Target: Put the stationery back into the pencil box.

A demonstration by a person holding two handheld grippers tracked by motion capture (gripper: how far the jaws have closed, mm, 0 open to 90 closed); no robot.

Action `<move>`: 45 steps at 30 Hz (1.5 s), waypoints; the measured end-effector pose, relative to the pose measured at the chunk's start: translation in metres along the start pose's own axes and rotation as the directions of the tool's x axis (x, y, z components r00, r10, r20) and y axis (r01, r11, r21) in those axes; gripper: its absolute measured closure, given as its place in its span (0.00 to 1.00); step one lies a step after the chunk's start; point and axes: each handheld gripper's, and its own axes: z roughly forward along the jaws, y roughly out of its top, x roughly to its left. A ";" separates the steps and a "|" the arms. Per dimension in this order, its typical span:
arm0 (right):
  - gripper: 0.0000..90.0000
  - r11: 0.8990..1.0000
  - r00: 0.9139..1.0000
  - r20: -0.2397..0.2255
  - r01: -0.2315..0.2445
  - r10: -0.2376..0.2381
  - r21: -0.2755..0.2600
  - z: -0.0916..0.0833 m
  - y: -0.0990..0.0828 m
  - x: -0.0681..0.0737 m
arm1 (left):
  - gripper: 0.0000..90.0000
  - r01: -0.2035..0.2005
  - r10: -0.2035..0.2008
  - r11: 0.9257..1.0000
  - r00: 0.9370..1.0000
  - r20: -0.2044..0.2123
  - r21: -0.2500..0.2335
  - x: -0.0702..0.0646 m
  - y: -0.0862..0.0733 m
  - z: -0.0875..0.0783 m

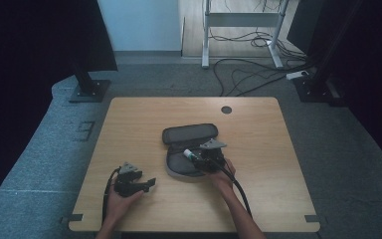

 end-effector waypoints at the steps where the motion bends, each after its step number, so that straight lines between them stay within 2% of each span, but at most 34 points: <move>1: 0.51 1.000 1.000 -0.009 -0.015 0.014 -0.010 -0.004 0.000 -0.001 | 0.32 -0.001 0.001 1.000 1.000 -0.001 0.000 0.000 0.000 0.000; 14: 0.49 0.997 0.998 -0.043 -0.041 0.038 -0.066 -0.033 -0.013 -0.006 | 0.32 0.001 -0.001 1.000 1.000 -0.004 0.002 0.001 0.000 -0.001; 23: 0.48 0.995 0.999 -0.033 -0.045 0.042 -0.090 -0.054 -0.032 -0.011 | 0.32 0.000 0.000 1.000 1.000 -0.008 0.001 0.001 0.000 -0.001; 31: 0.48 0.993 0.999 -0.005 -0.047 0.047 -0.110 -0.078 -0.054 -0.020 | 0.32 -0.002 0.002 1.000 1.000 -0.012 0.001 0.001 0.000 -0.001; 33: 0.48 0.992 0.999 0.010 -0.044 0.046 -0.119 -0.088 -0.064 -0.026 | 0.32 -0.002 0.002 1.000 1.000 -0.012 0.001 0.001 0.000 -0.001; 35: 0.48 0.992 0.999 0.017 -0.044 0.046 -0.120 -0.091 -0.067 -0.027 | 0.32 -0.002 0.002 1.000 1.000 -0.012 0.001 0.001 -0.001 -0.001; 39: 0.47 0.990 0.996 0.047 -0.063 0.069 -0.126 -0.106 -0.085 -0.041 | 0.32 -0.003 0.003 1.000 1.000 -0.013 0.001 0.001 -0.001 -0.001; 43: 0.47 0.991 0.995 0.064 -0.067 0.075 -0.115 -0.112 -0.096 -0.047 | 0.32 -0.004 0.004 1.000 1.000 -0.014 -0.002 0.001 -0.001 0.000; 45: 0.46 0.991 0.993 0.077 -0.080 0.088 -0.102 -0.116 -0.109 -0.053 | 0.32 -0.005 0.005 1.000 1.000 -0.015 -0.004 0.001 -0.001 0.000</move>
